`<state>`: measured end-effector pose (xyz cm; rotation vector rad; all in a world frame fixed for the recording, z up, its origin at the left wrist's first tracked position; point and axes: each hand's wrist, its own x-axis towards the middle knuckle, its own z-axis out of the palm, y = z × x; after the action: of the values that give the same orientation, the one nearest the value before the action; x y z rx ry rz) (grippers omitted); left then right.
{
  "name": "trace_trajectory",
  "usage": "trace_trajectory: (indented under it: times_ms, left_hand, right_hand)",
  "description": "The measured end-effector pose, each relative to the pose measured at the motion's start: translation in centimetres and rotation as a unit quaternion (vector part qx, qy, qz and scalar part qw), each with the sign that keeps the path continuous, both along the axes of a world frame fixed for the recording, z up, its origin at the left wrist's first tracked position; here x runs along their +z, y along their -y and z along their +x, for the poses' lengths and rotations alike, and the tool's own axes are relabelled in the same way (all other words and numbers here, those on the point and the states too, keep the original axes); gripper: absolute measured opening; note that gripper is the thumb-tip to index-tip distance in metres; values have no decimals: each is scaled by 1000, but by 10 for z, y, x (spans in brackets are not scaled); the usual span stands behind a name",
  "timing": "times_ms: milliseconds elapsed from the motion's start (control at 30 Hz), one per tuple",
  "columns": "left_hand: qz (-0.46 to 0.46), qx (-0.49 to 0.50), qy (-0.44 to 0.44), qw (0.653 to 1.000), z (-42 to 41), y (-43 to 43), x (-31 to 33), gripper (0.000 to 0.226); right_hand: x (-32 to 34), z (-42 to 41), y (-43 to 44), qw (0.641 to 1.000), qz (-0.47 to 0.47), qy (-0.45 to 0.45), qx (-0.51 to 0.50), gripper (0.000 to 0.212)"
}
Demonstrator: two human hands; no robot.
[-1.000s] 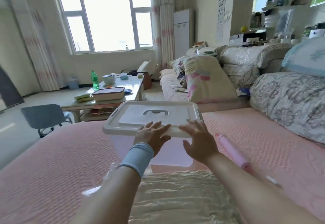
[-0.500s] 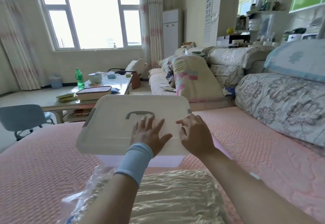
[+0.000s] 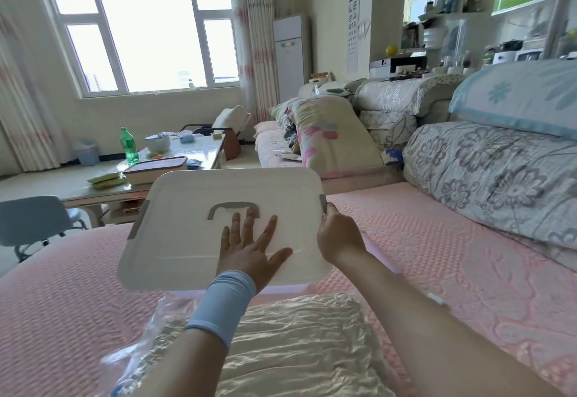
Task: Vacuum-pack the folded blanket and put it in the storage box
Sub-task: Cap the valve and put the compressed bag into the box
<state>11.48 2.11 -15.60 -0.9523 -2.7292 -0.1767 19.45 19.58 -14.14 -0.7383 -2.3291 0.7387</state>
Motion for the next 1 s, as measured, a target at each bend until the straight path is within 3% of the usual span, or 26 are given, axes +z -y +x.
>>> trace_trajectory:
  times_ms: [167,267,333,433,500,567,633,733,867,1000]
  left_hand:
    - [1,-3,-6,1000,3,4,-1,75]
    - [-10,0,-5,1000,4,6,1,75]
    - [-13,-4,-9,1000,4,6,6,74]
    - [24,-42,-5,999,1,12,15,66]
    - [93,-81,6,992,-3,23,20,63]
    - [141,-83,-18,986,-8,38,21,57]
    - [111,-8,-73,991,-15,55,20,57]
    - [37,113,-20,993,-28,81,15,77]
    - [-2,114,39,993,-30,90,13,77]
    - [-2,108,27,994,-18,83,13,68]
  right_hand:
    - [1,7,-13,994,-83,65,-19,35]
    - [7,8,0,992,113,6,-51,47]
    - [13,9,22,974,222,-55,1,56]
    - [3,6,50,951,257,53,161,69]
    - [-10,5,55,933,263,157,188,75]
    - [-14,4,49,918,284,205,184,80]
    - [-12,5,40,916,283,215,185,83]
    - [-3,5,35,932,256,197,164,77]
    - [6,0,59,928,295,177,142,66]
    - [1,-5,95,905,300,153,259,89]
